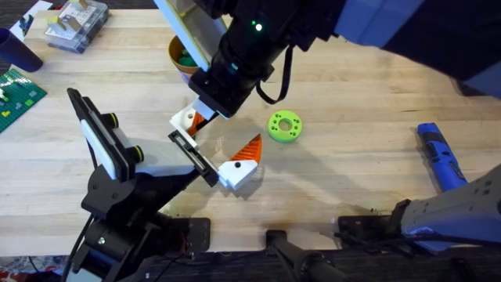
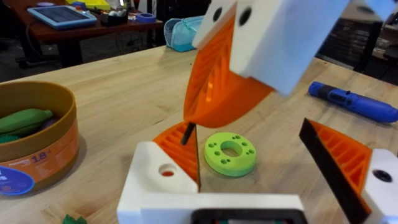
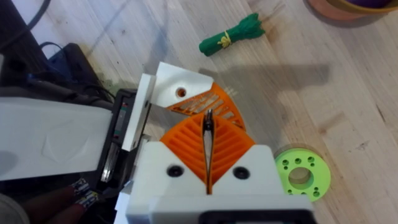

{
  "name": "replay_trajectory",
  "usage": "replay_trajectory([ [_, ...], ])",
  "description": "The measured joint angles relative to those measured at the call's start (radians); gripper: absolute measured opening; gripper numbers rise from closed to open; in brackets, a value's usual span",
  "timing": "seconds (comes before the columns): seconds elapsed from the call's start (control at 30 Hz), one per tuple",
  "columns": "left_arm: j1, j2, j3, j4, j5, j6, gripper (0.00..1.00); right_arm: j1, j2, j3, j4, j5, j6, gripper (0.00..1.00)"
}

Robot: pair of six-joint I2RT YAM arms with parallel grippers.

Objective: Pick up the gripper from the table and insert it into the empty holder that is missing its gripper. Then pick up a screw, insert it into the mounting hole, and use the screwdriver to tighten it. Finally, clean up the table by picking up the vegetable and placing it into the bucket.

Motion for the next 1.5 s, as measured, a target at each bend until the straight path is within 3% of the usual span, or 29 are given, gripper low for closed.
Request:
replay_trajectory([
  [0.6,0.000,0.000,0.000,0.001,-0.004,0.000,0.993,-0.001,0.002,0.032,0.045,-0.002,0.000,0.013],
  [0.93,0.000,0.000,0.000,0.001,-0.004,0.000,0.993,-0.002,0.002,0.032,0.052,-0.110,-0.059,0.013],
  [1.5,0.000,0.000,0.000,0.001,-0.004,0.000,0.993,-0.002,0.044,0.033,0.029,-0.132,-0.067,0.013],
])
